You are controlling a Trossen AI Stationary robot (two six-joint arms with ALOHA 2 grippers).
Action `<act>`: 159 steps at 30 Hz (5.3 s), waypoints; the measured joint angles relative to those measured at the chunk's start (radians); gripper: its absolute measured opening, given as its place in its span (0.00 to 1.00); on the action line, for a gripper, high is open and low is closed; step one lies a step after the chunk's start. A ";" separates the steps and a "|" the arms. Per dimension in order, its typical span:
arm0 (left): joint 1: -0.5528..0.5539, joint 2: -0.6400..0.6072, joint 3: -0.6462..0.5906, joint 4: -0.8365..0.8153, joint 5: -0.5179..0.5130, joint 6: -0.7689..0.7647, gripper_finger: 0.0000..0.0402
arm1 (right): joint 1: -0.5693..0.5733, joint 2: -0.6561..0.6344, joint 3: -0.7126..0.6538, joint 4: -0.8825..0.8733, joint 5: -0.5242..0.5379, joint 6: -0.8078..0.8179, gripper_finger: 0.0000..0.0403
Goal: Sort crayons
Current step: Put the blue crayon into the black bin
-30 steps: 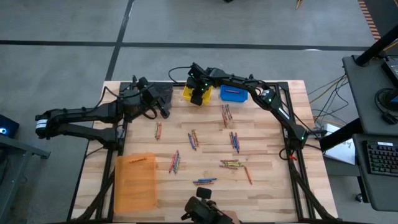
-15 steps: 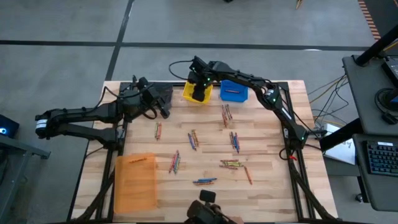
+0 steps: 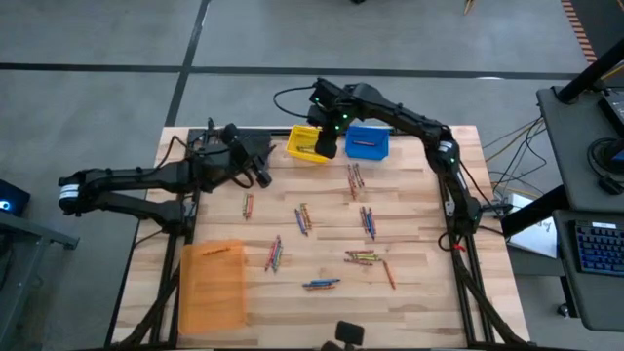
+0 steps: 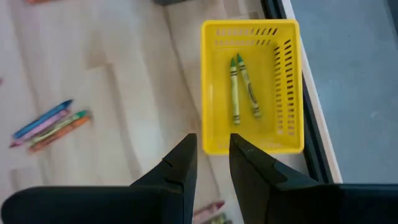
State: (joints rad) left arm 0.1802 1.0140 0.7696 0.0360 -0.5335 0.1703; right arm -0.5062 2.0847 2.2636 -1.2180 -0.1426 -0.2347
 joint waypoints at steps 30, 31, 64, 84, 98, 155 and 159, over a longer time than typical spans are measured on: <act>-0.069 0.025 0.000 -0.011 0.003 -0.048 0.19 | 0.256 -0.581 -0.783 0.192 -0.014 0.302 0.17; -0.071 0.025 0.000 -0.011 0.004 -0.049 0.19 | 0.265 -0.598 -0.815 0.204 -0.014 0.325 0.17; -0.230 0.097 0.000 0.202 0.394 -0.209 0.19 | 0.514 -0.790 -1.429 0.768 -0.011 0.698 0.15; -0.508 0.557 0.013 0.483 0.237 -0.433 0.19 | 0.856 -0.788 -1.431 0.780 0.041 0.897 0.15; -0.535 0.851 0.277 0.205 0.201 -0.388 0.19 | 0.871 -0.788 -1.431 0.784 0.075 0.897 0.15; -0.531 1.080 0.294 0.399 0.395 -0.415 0.40 | 0.870 -0.788 -1.430 0.790 0.251 0.892 0.15; -0.526 1.080 0.294 0.397 0.396 -0.414 0.40 | 0.870 -0.788 -1.430 0.790 0.251 0.892 0.15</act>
State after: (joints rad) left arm -0.3454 2.0941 1.0637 0.4332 -0.1379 -0.2432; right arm 0.3641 1.2968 0.8337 -0.4280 0.1088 0.6571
